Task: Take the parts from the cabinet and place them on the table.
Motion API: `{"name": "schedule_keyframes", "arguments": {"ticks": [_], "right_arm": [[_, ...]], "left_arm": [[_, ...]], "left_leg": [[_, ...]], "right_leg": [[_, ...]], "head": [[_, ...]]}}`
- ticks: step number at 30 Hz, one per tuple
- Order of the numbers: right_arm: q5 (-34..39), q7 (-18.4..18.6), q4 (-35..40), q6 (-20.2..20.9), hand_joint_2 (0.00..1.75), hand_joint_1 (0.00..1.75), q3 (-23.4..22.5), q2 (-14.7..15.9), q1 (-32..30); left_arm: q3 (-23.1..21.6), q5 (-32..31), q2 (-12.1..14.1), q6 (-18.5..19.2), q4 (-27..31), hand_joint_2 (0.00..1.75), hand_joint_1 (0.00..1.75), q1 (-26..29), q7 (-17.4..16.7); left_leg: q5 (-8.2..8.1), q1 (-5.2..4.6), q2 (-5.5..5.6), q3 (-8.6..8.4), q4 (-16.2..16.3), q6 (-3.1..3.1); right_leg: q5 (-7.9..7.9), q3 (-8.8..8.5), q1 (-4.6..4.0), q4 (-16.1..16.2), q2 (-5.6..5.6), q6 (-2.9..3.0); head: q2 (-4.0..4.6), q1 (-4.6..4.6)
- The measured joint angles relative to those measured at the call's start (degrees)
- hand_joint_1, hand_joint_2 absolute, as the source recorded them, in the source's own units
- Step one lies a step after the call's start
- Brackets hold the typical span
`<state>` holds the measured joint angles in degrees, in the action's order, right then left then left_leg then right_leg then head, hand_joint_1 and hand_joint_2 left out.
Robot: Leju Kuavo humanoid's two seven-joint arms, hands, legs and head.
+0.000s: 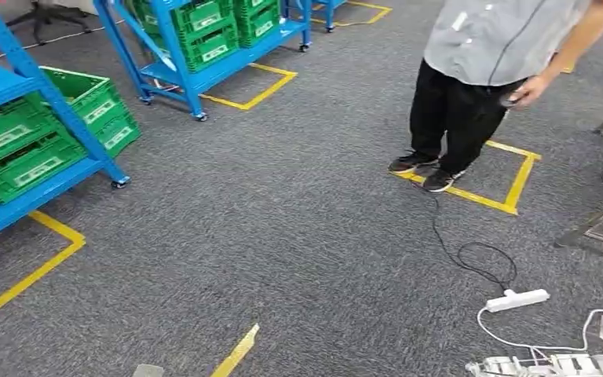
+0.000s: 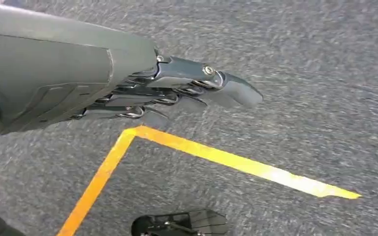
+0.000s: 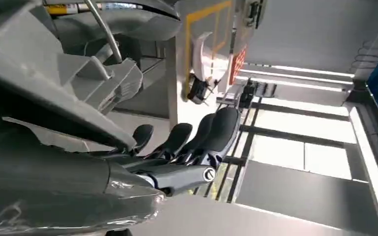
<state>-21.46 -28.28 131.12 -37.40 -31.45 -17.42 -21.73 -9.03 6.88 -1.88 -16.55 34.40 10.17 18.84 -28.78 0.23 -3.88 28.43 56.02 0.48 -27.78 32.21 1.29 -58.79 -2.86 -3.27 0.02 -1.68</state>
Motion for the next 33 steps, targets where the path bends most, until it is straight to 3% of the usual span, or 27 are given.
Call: {"name": "schedule_keyframes", "arguments": {"ticks": [1,2,5,6,7,8,10,11,12,14,15,16,18,20,21,22,23,25,26,27,28,29,30,31,32,33], "right_arm": [[0.4,-0.1,0.0,0.0,1.75,0.80,0.0,0.0,0.2],[0.9,-0.3,0.0,0.0,1.75,0.80,0.0,0.0,0.2],[2.9,-1.1,0.7,-0.5,1.75,0.80,-0.9,0.0,0.4],[3.4,-1.4,1.1,-0.8,1.75,0.80,-1.2,0.1,0.5],[3.7,-1.6,1.5,-0.9,1.75,0.80,-1.6,0.3,0.7],[3.8,-1.7,1.8,-0.9,1.75,0.80,-2.0,0.5,1.0],[4.1,-1.9,2.4,-0.9,1.75,0.80,-3.2,1.0,1.5],[4.3,-1.9,2.8,-0.9,1.75,0.80,-3.9,1.2,1.6],[4.5,-2.0,3.1,-0.9,1.75,0.80,-4.4,1.5,1.7],[5.1,-2.0,3.6,-0.9,1.75,0.80,-5.7,2.0,2.0],[5.3,-2.0,3.9,-0.8,1.75,0.80,-6.2,2.3,2.3],[5.6,-2.0,3.9,-0.8,1.75,0.80,-6.6,2.5,2.5],[6.3,-1.7,4.0,-0.5,1.75,0.80,-7.5,3.3,3.0],[6.6,-1.4,4.0,-0.4,1.75,0.80,-8.4,3.8,3.2],[6.6,-1.2,4.0,-0.3,1.75,0.80,-8.7,4.3,3.5],[6.7,-1.1,4.0,-0.1,1.75,0.80,-9.0,4.6,3.7],[6.7,-1.1,4.0,0.0,1.75,0.80,-9.2,5.2,4.2],[6.7,-0.9,4.0,0.0,1.75,0.80,-9.5,5.6,4.7],[6.8,-0.9,3.9,0.1,1.75,0.80,-9.5,5.8,4.7],[6.8,-0.9,3.9,0.2,1.75,0.80,-9.6,6.0,4.7],[6.7,-0.9,3.9,0.2,1.75,0.80,-9.6,6.1,4.7],[6.7,-0.9,3.9,0.2,1.75,0.80,-9.7,6.3,4.7],[6.7,-0.9,3.9,0.2,1.75,0.80,-9.7,6.4,4.7],[6.7,-0.9,3.9,0.2,1.75,0.80,-9.7,6.5,4.9],[6.8,-0.8,3.9,0.2,1.75,0.80,-9.8,6.6,5.0],[6.8,-0.9,3.9,0.2,1.75,0.80,-9.8,6.6,5.0]], "left_arm": [[0.1,0.0,0.1,0.0,0.0,1.75,0.00,0.0,0.0],[0.2,-0.2,0.1,0.0,0.0,1.75,0.00,-0.1,0.1],[0.5,-0.6,0.1,0.3,0.0,1.75,0.00,-0.2,0.2],[0.7,-0.9,0.1,0.4,0.0,1.75,0.00,-0.3,0.3],[0.9,-1.1,0.1,0.5,0.0,1.75,0.00,-0.3,0.5],[1.1,-1.2,0.0,0.5,0.0,1.75,0.00,-0.3,0.6],[1.6,-1.7,-0.1,0.8,0.0,1.75,0.00,-0.1,0.8],[1.7,-1.9,-0.1,0.9,0.0,1.75,0.00,-0.1,0.8],[1.8,-2.1,-0.1,1.0,0.0,1.75,0.00,-0.1,0.8],[2.1,-2.3,-0.1,1.1,0.0,1.75,0.00,-0.1,0.9],[2.4,-2.4,-0.1,1.2,0.0,1.75,0.00,-0.2,1.0],[2.6,-2.4,-0.1,1.3,0.0,1.75,0.00,-0.2,1.0],[2.9,-2.8,-0.1,1.4,0.0,1.75,0.00,-0.4,1.0],[2.9,-2.9,-0.1,1.5,0.0,1.75,0.00,-0.6,1.1],[2.9,-3.0,-0.4,1.5,0.0,1.75,0.00,-0.7,1.2],[3.0,-3.1,-0.3,1.6,0.0,1.75,0.00,-0.9,1.3],[3.2,-3.1,-0.3,1.6,0.0,1.75,0.00,-1.0,1.3],[3.3,-3.2,-0.5,1.6,-0.1,1.75,0.00,-0.9,1.4],[3.3,-3.3,-0.5,1.6,-0.2,1.75,0.00,-0.9,1.4],[3.3,-3.3,-0.5,1.6,-0.2,1.75,0.00,-0.9,1.4],[3.4,-3.3,-0.6,1.6,-0.2,1.75,0.00,-1.0,1.4],[3.4,-3.3,-0.6,1.6,-0.2,1.75,0.00,-1.1,1.4],[3.4,-3.3,-0.7,1.6,-0.2,1.75,0.00,-1.1,1.4],[3.5,-3.3,-0.6,1.6,-0.2,1.75,0.00,-1.2,1.4],[3.6,-3.3,-0.6,1.6,-0.2,1.75,0.00,-1.2,1.4],[3.7,-3.3,-0.6,1.6,-0.2,1.75,0.00,-1.2,1.4]], "left_leg": [[-0.37,-0.44,-0.21,0.09,0.2,-0.43],[-0.40,-0.49,-0.44,0.06,0.3,-0.69],[-0.55,-0.20,-1.30,-0.13,0.3,-1.45],[-1.45,-0.05,0.56,0.06,1.1,-1.90],[-3.32,0.01,2.30,1.13,3.5,-1.98],[-5.68,0.02,3.02,2.93,7.6,-1.97],[-9.58,0.01,3.22,7.54,17.1,-1.91],[-9.51,0.01,3.26,8.67,19.1,-1.78],[-7.91,-0.02,3.32,8.43,18.1,-1.53],[-2.54,-0.15,4.02,5.18,10.6,-0.74],[0.10,-0.33,5.64,2.88,5.5,-0.20],[0.65,-0.46,8.19,1.73,2.5,0.41],[0.03,-0.41,7.64,1.44,1.1,0.19],[0.40,-0.59,6.72,1.40,0.7,0.53],[1.10,0.03,5.90,0.95,-0.4,0.71],[1.14,-0.13,5.38,0.87,-0.6,0.91],[1.15,-0.17,4.72,0.97,-0.6,1.12],[1.07,-0.42,3.25,1.07,-0.6,1.25],[1.05,-0.45,2.62,1.18,-0.6,1.23],[1.02,-0.45,2.14,1.14,-0.6,1.18],[0.92,-0.43,1.62,1.10,-0.5,1.03],[0.79,-0.35,1.13,1.00,-0.4,0.85],[0.58,-0.29,0.74,0.74,-0.2,0.54],[0.39,-0.53,0.44,0.70,-0.1,0.20],[0.08,-0.87,0.18,0.84,0.4,-0.25],[0.13,-0.86,0.11,0.78,0.4,-0.34]], "right_leg": [[-0.68,-0.45,-0.38,0.9,-0.59,0.60],[-0.43,-0.66,-0.29,0.9,0.33,1.33],[-0.19,-0.24,-0.42,0.9,1.60,2.52],[0.02,-0.29,-0.26,1.0,1.84,2.90],[0.02,-0.26,-0.25,1.0,2.13,3.19],[0.05,-0.20,-0.29,1.0,2.55,3.42],[0.09,-0.08,-0.52,1.0,3.55,3.59],[0.09,-0.09,-0.64,1.0,4.07,3.61],[0.09,-0.16,-0.74,0.9,4.70,3.61],[0.11,-0.41,-0.83,0.9,5.84,3.59],[0.13,-0.54,-0.80,1.0,6.33,3.54],[0.17,-0.30,-0.73,0.9,6.73,3.39],[0.46,0.49,-0.69,0.6,7.87,2.65],[0.97,0.82,-0.41,1.2,8.95,1.82],[0.69,1.28,-0.39,0.6,8.55,1.75],[-0.50,1.99,-0.71,-0.9,6.15,1.62],[-2.82,3.77,-0.71,-4.4,4.66,1.35],[-7.15,7.95,-0.44,-13.7,3.56,0.79],[-7.75,9.03,-0.35,-16.1,3.44,0.55],[-7.01,8.73,-0.21,-15.9,3.38,0.40],[-5.27,7.25,-0.06,-13.3,3.24,0.23],[-2.80,4.38,0.10,-8.2,2.75,0.09],[-0.45,0.80,0.30,-2.0,1.53,-0.07],[-1.32,-0.74,0.08,1.0,0.01,0.00],[-0.79,-1.14,0.01,1.3,0.86,0.84],[-0.81,-1.09,-0.04,1.0,1.04,1.11]], "head": [[0.00,-0.07],[0.00,0.29],[0.00,0.26],[0.00,0.44],[0.00,0.59],[0.00,0.59],[0.00,0.61],[0.00,0.57],[0.00,0.61],[0.00,0.57],[0.00,0.59],[0.00,0.57],[0.00,0.59],[0.00,0.59],[0.00,0.48],[0.00,0.39],[0.00,0.11],[0.00,0.24],[0.00,0.20],[0.00,0.20],[0.00,0.24],[0.00,0.17],[0.00,0.20],[0.00,0.11],[0.00,0.31],[0.00,0.46]]}}
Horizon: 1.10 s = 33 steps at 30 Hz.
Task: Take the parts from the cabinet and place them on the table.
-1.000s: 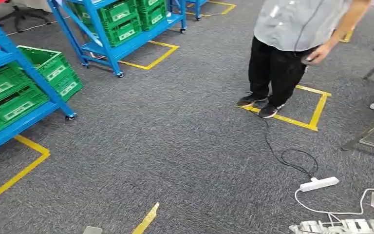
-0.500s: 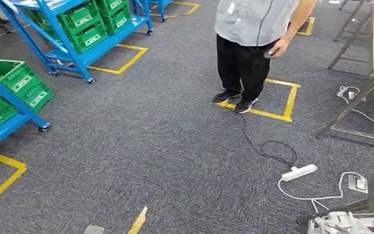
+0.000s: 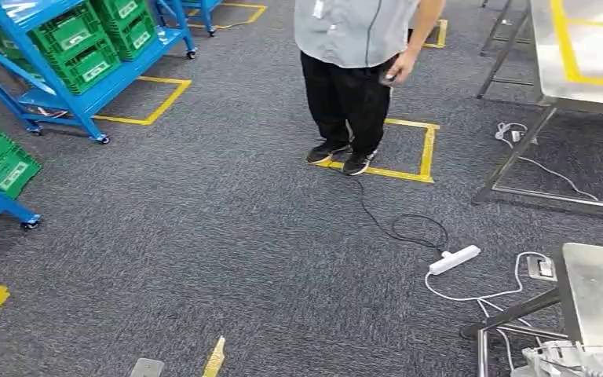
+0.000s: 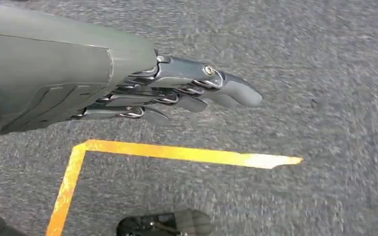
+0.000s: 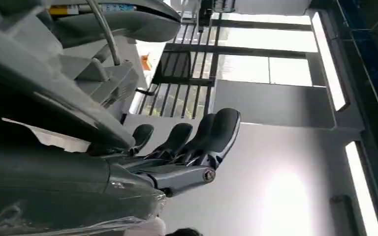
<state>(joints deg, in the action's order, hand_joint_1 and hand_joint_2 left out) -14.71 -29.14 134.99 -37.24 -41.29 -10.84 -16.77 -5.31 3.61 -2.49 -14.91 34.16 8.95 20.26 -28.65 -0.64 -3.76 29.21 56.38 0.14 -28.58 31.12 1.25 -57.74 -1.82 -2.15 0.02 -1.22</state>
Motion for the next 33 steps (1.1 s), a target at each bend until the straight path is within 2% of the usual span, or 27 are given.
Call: {"name": "schedule_keyframes", "arguments": {"ticks": [4,6,7,8,9,10,11,12,13,14,15,16,17,18,20,21,22,23,25,26,27,28,29,30,31,32,33], "right_arm": [[0.0,0.0,0.0,0.0,1.75,0.80,0.0,0.0,0.0],[0.0,0.0,0.0,0.0,1.75,0.80,-0.1,0.1,0.0],[0.0,0.0,0.0,0.0,1.75,0.80,-0.2,0.2,0.0],[-0.1,0.0,0.0,0.0,1.75,0.80,-0.2,0.3,0.3],[-0.2,-0.1,0.0,-0.1,1.75,0.80,-0.2,0.3,0.5],[-0.3,-0.1,0.0,-0.2,1.75,0.80,-0.2,0.3,0.5],[-0.3,-0.1,0.0,-0.2,1.75,0.80,-0.2,0.5,0.6],[-0.5,-0.1,0.0,-0.2,1.75,0.80,-0.2,0.6,0.6],[-0.6,0.1,0.0,-0.3,1.75,0.80,-0.2,1.0,0.7],[-0.9,0.4,0.0,-0.4,1.75,0.80,-0.2,1.4,0.8],[-1.3,1.0,0.0,-0.5,1.75,0.80,-0.2,1.9,0.9],[-1.7,1.7,0.0,-0.6,1.75,0.80,-0.2,2.4,1.0],[-2.0,2.2,0.0,-0.7,1.75,0.80,-0.3,2.9,1.0],[-2.1,2.6,0.0,-0.8,1.75,0.80,-0.6,3.4,1.0],[-2.1,3.1,0.0,-0.8,1.75,0.80,-1.3,4.2,0.9],[-2.0,3.4,0.0,-0.8,1.75,0.80,-1.6,4.6,0.9],[-1.9,3.5,0.0,-0.8,1.75,0.80,-1.9,5.0,1.0],[-2.0,3.8,0.0,-0.7,1.75,0.80,-2.1,5.4,1.3],[-2.3,4.2,-0.1,-0.2,1.75,0.80,-2.8,5.7,1.3],[-2.3,4.3,-0.1,-0.1,1.75,0.80,-3.0,5.9,1.4],[-2.3,4.4,-0.2,0.0,1.75,0.80,-3.2,6.1,1.4],[-2.3,4.5,-0.2,0.0,1.75,0.80,-3.5,6.3,1.4],[-2.3,4.6,-0.2,0.1,1.75,0.80,-3.9,6.6,1.4],[-2.3,4.7,-0.2,0.1,1.75,0.80,-4.2,6.8,1.6],[-2.4,4.7,-0.2,0.1,1.75,0.80,-4.3,6.9,1.9],[-2.6,4.7,-0.2,0.1,1.75,0.80,-4.5,7.2,2.0],[-3.1,4.8,-0.2,0.1,1.75,0.80,-4.5,7.5,2.1]], "left_arm": [[0.0,0.0,0.0,0.0,0.0,1.75,0.00,0.0,0.0],[0.0,0.0,0.0,0.0,0.0,1.75,0.00,-0.1,0.0],[0.2,-0.1,0.0,0.0,0.0,1.75,0.00,-0.3,0.0],[0.2,-0.1,-0.1,0.0,0.0,1.75,0.00,-0.2,0.1],[0.2,-0.1,-0.2,0.0,-0.1,1.75,0.00,-0.1,0.1],[0.3,-0.1,-0.2,0.0,-0.1,1.75,0.00,-0.1,0.1],[0.3,-0.2,-0.2,0.0,-0.2,1.75,0.00,0.0,0.1],[0.4,-0.2,-0.2,0.0,-0.2,1.75,0.00,0.1,0.1],[0.5,-0.2,-0.2,0.0,-0.2,1.75,0.00,0.1,0.1],[0.5,-0.2,-0.2,0.0,-0.2,1.75,0.00,0.1,0.1],[0.6,-0.4,-0.2,0.1,-0.2,1.75,0.00,0.2,0.1],[0.7,-0.7,-0.1,0.2,-0.2,1.75,0.00,0.2,0.1],[0.8,-0.9,-0.1,0.4,-0.2,1.75,0.00,0.2,0.1],[0.9,-0.9,-0.1,0.4,-0.2,1.75,0.00,0.2,0.1],[1.0,-1.2,-0.2,0.6,-0.2,1.75,0.00,0.2,0.1],[1.0,-1.3,-0.4,0.6,-0.2,1.75,0.00,0.1,0.1],[1.1,-1.3,-0.3,0.7,-0.2,1.75,0.00,0.2,0.1],[1.2,-1.4,-0.3,0.7,-0.2,1.75,0.00,0.2,0.1],[1.5,-1.9,-0.4,0.9,-0.2,1.75,0.00,0.4,0.1],[1.6,-1.9,-0.4,1.0,-0.2,1.75,0.00,0.5,0.1],[1.6,-1.9,-0.4,1.1,-0.2,1.75,0.00,0.5,0.1],[1.7,-2.0,-0.5,1.1,-0.2,1.75,0.00,0.5,0.1],[1.7,-2.1,-0.5,1.2,-0.2,1.75,0.00,0.5,0.1],[1.7,-2.3,-0.5,1.2,-0.2,1.75,0.00,0.5,0.1],[1.8,-2.4,-0.5,1.3,-0.2,1.75,0.00,0.5,0.1],[1.9,-2.5,-0.5,1.4,-0.2,1.75,0.00,0.5,0.1],[2.0,-2.6,-0.5,1.4,-0.2,1.75,0.00,0.4,0.0]], "left_leg": [[0.03,0.00,-0.03,0.07,0.0,-0.05],[0.14,0.06,-0.24,-0.02,0.0,-0.26],[-1.30,0.51,0.95,0.23,1.1,-1.27],[-6.21,0.64,2.93,4.08,9.6,-1.41],[-7.97,0.64,3.08,6.27,14.1,-1.40],[-8.92,0.64,3.12,8.06,17.6,-1.30],[-8.41,0.63,3.17,8.65,18.4,-1.07],[-6.65,0.60,3.25,8.15,16.9,-0.83],[-3.64,0.55,3.57,6.44,12.8,-0.43],[-0.68,0.47,4.46,4.20,7.8,-0.03],[1.36,0.39,6.32,2.25,3.4,0.36],[0.78,0.40,7.34,1.65,1.9,0.66],[0.31,0.41,7.09,1.26,0.7,0.48],[0.31,0.30,6.71,1.45,1.0,0.43],[0.74,0.36,5.85,1.22,0.2,0.92],[1.14,0.69,5.06,0.90,-0.5,1.16],[1.17,0.58,4.71,0.77,-0.7,1.45],[1.09,0.51,4.15,0.83,-0.7,1.64],[0.96,0.24,2.86,0.86,-0.7,1.84],[0.92,0.20,2.36,0.93,-0.7,1.84],[0.86,0.20,1.84,0.90,-0.7,1.75],[0.77,0.21,1.33,0.80,-0.6,1.63],[0.64,0.25,0.95,0.53,-0.6,1.44],[0.46,0.23,0.63,0.30,-0.5,1.16],[0.26,-0.15,0.40,0.34,-0.3,0.84],[0.09,-0.29,0.12,0.39,0.1,0.54],[0.17,-0.30,-0.17,0.36,0.1,0.39]], "right_leg": [[0.01,0.00,-0.01,-0.1,0.04,0.08],[0.01,0.24,-0.15,-0.2,0.36,0.34],[0.36,0.24,0.02,0.1,1.29,1.53],[0.45,0.42,-0.07,0.1,1.95,2.00],[0.46,0.50,-0.17,0.1,2.37,2.09],[0.48,0.55,-0.29,0.1,2.82,2.12],[0.49,0.53,-0.40,0.1,3.38,2.15],[0.49,0.50,-0.47,0.1,3.89,2.15],[0.50,0.38,-0.53,0.1,4.54,2.14],[0.50,0.21,-0.54,0.1,5.00,2.13],[0.52,0.25,-0.39,0.1,5.44,2.10],[0.45,0.37,-0.76,-0.1,5.79,1.84],[0.60,0.88,-0.63,-0.3,6.36,1.56],[0.85,1.19,-0.43,-0.1,6.71,1.15],[1.05,1.88,-0.40,0.3,7.59,0.28],[0.54,1.80,-0.27,-0.6,6.91,0.32],[-1.28,3.08,-0.57,-3.0,4.56,0.19],[-3.51,4.95,-0.55,-6.9,3.42,0.00],[-7.34,8.95,-0.38,-15.4,2.52,-0.46],[-7.58,9.69,-0.34,-17.1,2.40,-0.58],[-6.35,8.96,-0.28,-16.0,2.31,-0.71],[-4.17,6.98,-0.20,-12.4,2.13,-0.80],[-1.79,4.16,-0.08,-7.4,1.57,-0.86],[0.27,0.90,0.05,-1.8,0.17,-0.97],[-0.83,-0.12,-0.42,0.0,-1.19,-0.83],[-0.23,-0.36,-0.31,0.3,-0.24,0.09],[-0.26,-0.16,-0.37,0.1,0.05,0.36]], "head": [[0.00,0.02],[0.00,0.00],[0.00,0.11],[0.00,0.33],[0.00,0.31],[0.00,0.33],[0.00,0.30],[0.00,0.33],[0.00,0.28],[0.00,0.33],[0.00,0.31],[0.00,0.26],[0.00,0.28],[0.00,0.28],[0.00,0.24],[0.00,0.26],[0.00,-0.09],[0.00,-0.16],[0.00,-0.04],[0.00,-0.11],[0.00,-0.05],[0.00,-0.07],[0.00,-0.09],[0.00,-0.11],[0.00,-0.15],[0.00,0.13],[0.00,0.15]]}}
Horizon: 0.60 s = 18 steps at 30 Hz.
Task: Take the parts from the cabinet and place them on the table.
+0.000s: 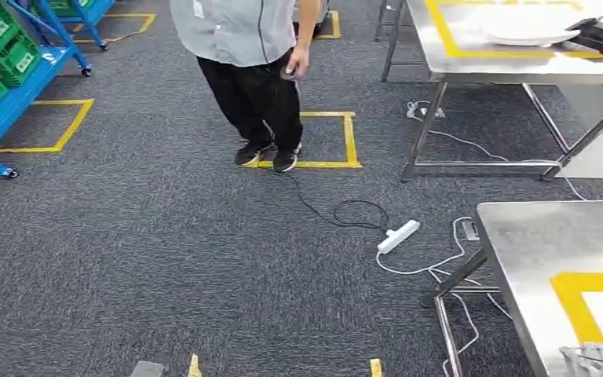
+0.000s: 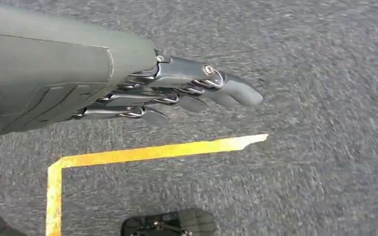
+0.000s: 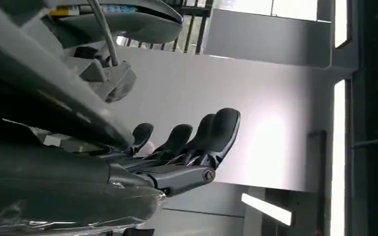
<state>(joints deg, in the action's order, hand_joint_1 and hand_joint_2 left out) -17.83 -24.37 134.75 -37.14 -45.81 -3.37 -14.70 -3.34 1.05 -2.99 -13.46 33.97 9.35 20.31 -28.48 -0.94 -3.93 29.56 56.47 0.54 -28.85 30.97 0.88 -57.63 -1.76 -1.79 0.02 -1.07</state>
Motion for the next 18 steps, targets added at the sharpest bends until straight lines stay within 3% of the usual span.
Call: {"name": "schedule_keyframes", "arguments": {"ticks": [2,3,4,6,7,8,9,10,11,12,13,14,16,18], "right_arm": [[-1.1,0.3,0.0,-0.1,1.75,0.80,0.0,0.5,0.4],[-1.8,0.5,0.0,-0.1,1.75,0.80,0.0,0.9,0.7],[-2.6,0.8,0.0,-0.4,1.75,0.80,0.0,1.4,1.0],[-3.7,1.4,0.0,-0.7,1.75,0.80,0.1,2.2,1.8],[-4.2,1.9,-0.1,-1.0,1.75,0.80,0.2,2.7,1.9],[-4.6,2.4,-0.2,-1.2,1.75,0.80,0.3,3.3,2.1],[-4.9,2.5,-0.3,-1.2,1.75,0.80,0.3,3.7,2.2],[-5.1,2.7,-0.3,-1.3,1.75,0.80,0.4,4.0,2.4],[-5.3,3.0,-0.4,-1.4,1.75,0.80,0.4,4.3,2.6],[-5.5,3.5,-0.5,-1.7,1.75,0.80,0.6,4.8,2.6],[-5.6,3.7,-0.6,-2.1,1.75,0.80,0.7,5.2,2.6],[-5.7,4.0,-0.7,-2.3,1.75,0.80,0.8,5.6,2.8],[-5.8,4.4,-1.0,-2.3,1.75,0.80,0.9,6.3,2.7],[-5.8,4.8,-1.0,-2.4,1.75,0.80,1.0,6.9,2.7]], "left_arm": [[0.0,-0.3,0.0,0.2,0.0,1.75,0.00,-0.2,0.0],[0.0,-0.5,0.0,0.2,0.0,1.75,0.00,-0.3,-0.1],[0.0,-0.5,0.0,0.3,0.0,1.75,0.00,-0.4,-0.1],[0.0,-0.7,-0.1,0.4,0.0,1.75,0.00,-0.4,-0.1],[0.0,-0.7,-0.2,0.5,0.0,1.75,0.00,-0.4,-0.1],[0.0,-0.7,-0.2,0.5,0.0,1.75,0.00,-0.4,-0.2],[0.0,-0.8,-0.2,0.5,-0.1,1.75,0.00,-0.4,-0.2],[0.1,-0.8,-0.2,0.5,-0.1,1.75,0.00,-0.4,-0.2],[0.1,-0.8,-0.2,0.5,-0.1,1.75,0.00,-0.4,-0.2],[0.1,-0.9,-0.2,0.5,-0.1,1.75,0.00,-0.4,-0.2],[0.2,-1.0,-0.2,0.5,-0.2,1.75,0.00,-0.5,-0.2],[0.2,-1.0,-0.1,0.5,-0.2,1.75,0.00,-0.5,-0.2],[0.3,-1.0,-0.1,0.5,-0.3,1.75,0.00,-0.7,-0.2],[0.3,-1.2,-0.2,0.5,-0.3,1.75,0.00,-0.8,-0.2]], "left_leg": [[-0.11,0.13,-0.69,-0.13,0.0,-0.36],[-0.75,0.30,-0.20,0.00,0.4,-0.80],[-2.13,0.41,1.51,0.63,2.1,-1.06],[-6.97,0.61,3.15,4.83,11.3,-1.28],[-8.62,0.62,3.28,7.07,15.9,-1.28],[-9.06,0.62,3.32,8.64,18.8,-1.17],[-8.00,0.61,3.37,8.79,18.6,-0.96],[-5.76,0.59,3.48,8.01,16.4,-0.68],[-2.89,0.52,3.79,6.18,12.1,-0.31],[0.05,0.41,4.72,3.86,6.8,0.09],[1.56,0.31,6.75,2.26,2.7,0.50],[1.11,0.45,7.47,1.78,1.4,0.75],[0.60,0.22,6.78,1.71,0.8,0.55],[1.24,0.53,5.79,1.36,-0.4,1.08]], "right_leg": [[0.08,0.13,-0.11,0.0,0.81,0.51],[0.32,0.00,0.16,0.2,1.05,0.99],[0.35,0.04,0.16,0.2,1.30,1.21],[0.40,0.16,0.09,0.2,1.90,1.66],[0.41,0.22,0.00,0.2,2.30,1.67],[0.41,0.22,-0.10,0.1,2.74,1.68],[0.41,0.15,-0.20,0.1,3.26,1.68],[0.41,0.08,-0.26,0.1,3.75,1.68],[0.41,-0.04,-0.28,0.1,4.22,1.68],[0.41,-0.18,-0.27,0.1,4.68,1.68],[0.42,-0.04,-0.13,0.2,5.05,1.65],[0.30,0.22,-0.45,-0.1,5.60,1.37],[0.71,0.90,-0.04,0.1,6.34,0.69],[0.75,1.51,-0.05,0.1,6.94,-0.07]], "head": [[0.00,-0.07],[0.00,-0.02],[0.00,0.17],[0.00,0.33],[0.00,0.30],[0.00,0.35],[0.00,0.30],[0.00,0.35],[0.00,0.28],[0.00,0.33],[0.00,0.30],[0.00,0.24],[0.00,0.26],[0.00,0.22]]}}
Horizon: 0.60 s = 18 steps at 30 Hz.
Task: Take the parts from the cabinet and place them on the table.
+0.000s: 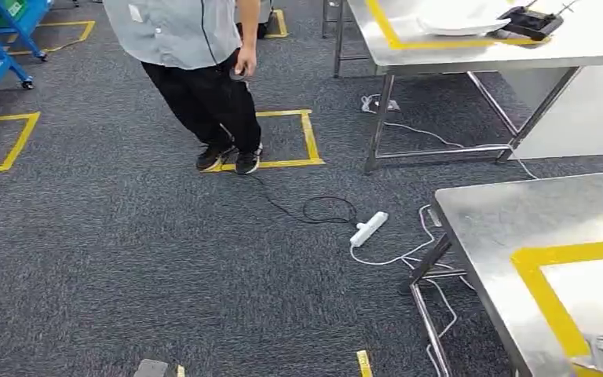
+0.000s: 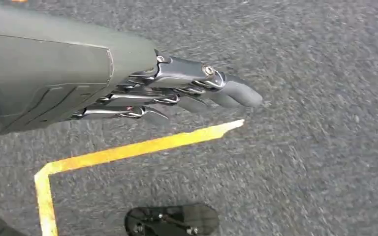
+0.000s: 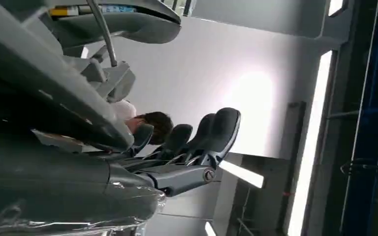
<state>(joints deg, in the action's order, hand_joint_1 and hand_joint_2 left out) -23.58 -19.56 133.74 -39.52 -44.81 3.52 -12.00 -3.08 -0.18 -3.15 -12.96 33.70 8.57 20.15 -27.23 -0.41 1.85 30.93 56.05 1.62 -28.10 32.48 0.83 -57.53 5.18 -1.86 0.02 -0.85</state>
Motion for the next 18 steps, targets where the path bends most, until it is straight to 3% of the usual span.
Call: {"name": "schedule_keyframes", "arguments": {"ticks": [1,2,4,5,6,7,8,9,10,12,15,17,18], "right_arm": [[0.0,0.2,-0.1,0.0,1.75,0.80,0.0,0.3,0.0],[0.0,0.2,-0.1,0.0,1.75,0.80,0.2,0.7,0.3],[-0.2,0.6,-0.4,0.0,1.75,0.80,0.4,0.9,0.3],[-0.7,0.7,-0.6,0.0,1.75,0.80,0.5,1.0,0.3],[-1.5,0.8,-0.7,0.0,1.75,0.80,0.7,1.2,0.3],[-3.2,1.1,-0.9,0.0,1.75,0.80,0.8,1.3,0.3],[-5.1,1.6,-1.1,0.0,1.75,0.80,1.1,1.6,0.3],[-7.7,2.2,-1.3,0.0,1.75,0.80,1.6,2.0,0.3],[-9.8,2.7,-1.4,0.0,1.75,0.80,2.1,2.3,0.4],[-12.0,3.4,-1.8,0.0,1.75,0.80,2.8,2.6,0.6],[-12.5,3.5,-2.2,0.0,1.75,0.80,3.4,2.8,0.6],[-12.8,3.6,-2.2,0.0,1.75,0.80,3.7,3.1,0.7],[-13.1,3.6,-2.3,0.0,1.75,0.80,4.0,3.1,0.8]], "left_arm": [[0.0,-0.1,0.0,0.0,0.0,1.75,0.00,-0.1,0.0],[0.2,-0.2,0.0,0.0,0.0,1.75,0.00,-0.1,0.1],[0.2,-0.4,0.0,0.2,-0.1,1.75,0.00,-0.1,0.1],[0.2,-0.5,0.0,0.2,-0.1,1.75,0.00,-0.1,0.1],[0.2,-0.6,-0.1,0.2,-0.1,1.75,0.00,-0.1,0.1],[0.2,-0.8,-0.1,0.4,-0.1,1.75,0.00,-0.2,0.1],[0.2,-1.0,-0.2,0.5,-0.1,1.75,0.00,-0.3,0.1],[0.2,-1.2,-0.2,0.6,-0.1,1.75,0.00,-0.4,0.0],[0.2,-1.2,-0.2,0.7,-0.1,1.75,0.00,-0.5,0.0],[0.4,-1.4,-0.2,0.8,-0.1,1.75,0.00,-0.7,0.0],[0.6,-1.5,-0.2,0.8,-0.1,1.75,0.00,-0.9,-0.1],[0.7,-1.5,-0.2,0.8,-0.1,1.75,0.00,-1.0,-0.2],[0.7,-1.6,-0.2,0.9,-0.1,1.75,0.00,-1.0,-0.2]], "left_leg": [[0.23,0.02,-0.63,-0.33,-0.4,0.17],[0.22,0.01,-1.08,-0.34,-0.5,0.56],[0.15,-0.17,-2.15,-0.31,-0.4,0.68],[0.13,-0.21,-2.74,-0.24,-0.4,0.68],[0.09,-0.21,-3.22,-0.27,-0.4,0.65],[0.00,-0.20,-3.60,-0.33,-0.4,0.53],[-0.09,-0.15,-4.04,-0.42,-0.3,0.40],[-0.30,-0.07,-4.46,-0.58,-0.2,0.11],[-0.51,-0.14,-4.79,-0.71,0.0,-0.22],[-0.88,-0.56,-5.10,-0.58,0.5,-0.88],[-1.02,-0.31,-5.87,-0.67,0.7,-1.43],[-3.71,0.00,-2.94,0.61,3.8,-2.16],[-6.17,0.05,-2.47,2.65,8.3,-2.25]], "right_leg": [[-0.84,0.46,0.02,-1.2,-1.88,0.06],[-3.11,1.99,-0.05,-4.4,-3.53,-0.19],[-7.53,6.33,0.09,-13.4,-4.45,-0.75],[-8.65,8.13,0.19,-17.1,-4.53,-1.00],[-8.21,8.52,0.27,-17.8,-4.61,-1.13],[-6.56,7.55,0.39,-15.9,-4.71,-1.31],[-4.04,5.32,0.52,-11.6,-5.00,-1.47],[-1.46,2.18,0.72,-5.7,-5.81,-1.59],[-0.24,-0.60,0.86,-0.7,-7.68,-1.84],[-0.50,-1.17,0.43,0.0,-7.02,-0.41],[-0.23,-0.87,0.38,-0.1,-6.00,0.49],[-0.05,-0.87,0.49,0.0,-5.51,1.20],[0.00,-0.80,0.45,0.0,-5.22,1.40]], "head": [[0.00,-0.02],[0.00,-0.28],[0.00,-0.26],[0.00,-0.24],[0.00,-0.28],[0.00,-0.24],[0.00,-0.28],[0.00,-0.28],[0.00,-0.30],[0.00,-0.13],[0.00,-0.15],[0.00,0.04],[0.00,0.02]]}}
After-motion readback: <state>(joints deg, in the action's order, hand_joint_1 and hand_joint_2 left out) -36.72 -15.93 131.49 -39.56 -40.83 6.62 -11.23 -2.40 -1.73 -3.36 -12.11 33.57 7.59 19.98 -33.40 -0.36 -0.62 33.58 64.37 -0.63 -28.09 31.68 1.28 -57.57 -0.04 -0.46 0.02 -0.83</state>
